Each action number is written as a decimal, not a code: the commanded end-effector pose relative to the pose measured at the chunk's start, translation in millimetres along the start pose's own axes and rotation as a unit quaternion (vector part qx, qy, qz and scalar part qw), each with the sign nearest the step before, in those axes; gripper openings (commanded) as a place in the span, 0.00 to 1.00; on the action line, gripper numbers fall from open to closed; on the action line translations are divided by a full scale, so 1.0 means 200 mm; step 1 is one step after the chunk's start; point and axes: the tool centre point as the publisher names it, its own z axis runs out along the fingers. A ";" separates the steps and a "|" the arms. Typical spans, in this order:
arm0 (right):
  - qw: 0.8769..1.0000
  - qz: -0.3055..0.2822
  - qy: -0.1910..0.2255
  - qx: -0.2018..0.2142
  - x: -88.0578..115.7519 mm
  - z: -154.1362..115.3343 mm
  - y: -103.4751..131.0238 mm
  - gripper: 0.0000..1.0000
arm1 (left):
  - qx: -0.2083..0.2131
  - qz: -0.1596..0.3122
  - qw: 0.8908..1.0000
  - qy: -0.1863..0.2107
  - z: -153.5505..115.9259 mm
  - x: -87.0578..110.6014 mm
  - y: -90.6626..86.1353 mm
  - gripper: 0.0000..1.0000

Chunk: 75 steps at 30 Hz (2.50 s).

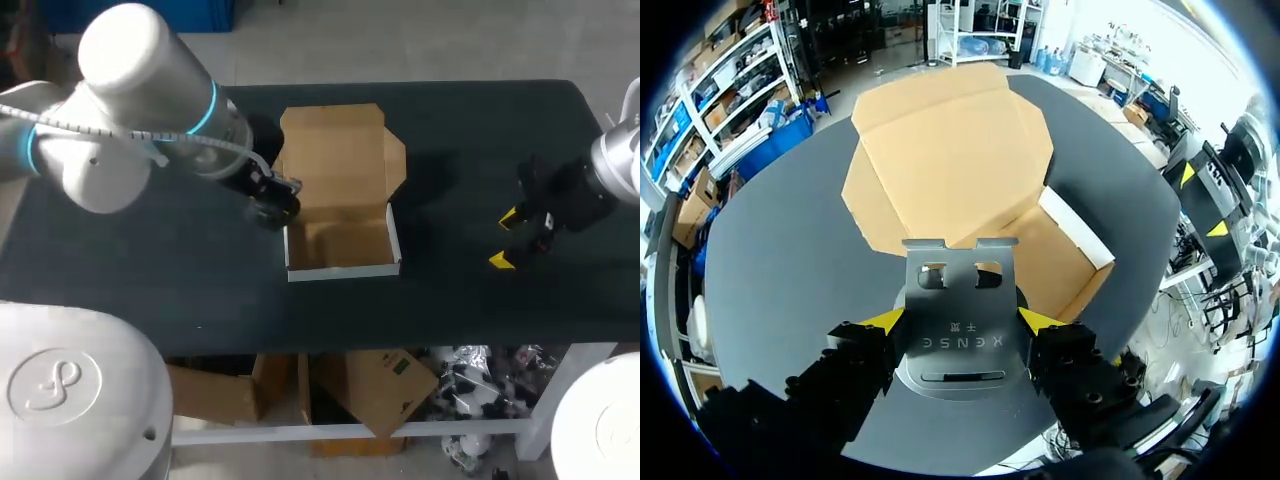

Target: Assemble the packaging by folding the flat box into shape, placing the metal phone stand inside, and closing the box properly

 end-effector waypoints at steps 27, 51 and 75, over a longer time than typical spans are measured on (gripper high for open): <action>1.000 0.000 0.000 -0.001 0.00 0.00 0.00 1.00 | -0.002 -0.043 0.999 -0.013 0.29 0.23 -0.18 0.00; 1.000 0.000 0.000 -0.001 0.00 0.00 0.00 1.00 | -0.025 -0.049 0.998 -0.015 0.55 0.34 -0.14 0.00; 1.000 0.000 0.000 -0.001 0.00 0.00 0.00 1.00 | -0.034 -0.022 0.999 -0.005 0.65 0.36 -0.06 0.07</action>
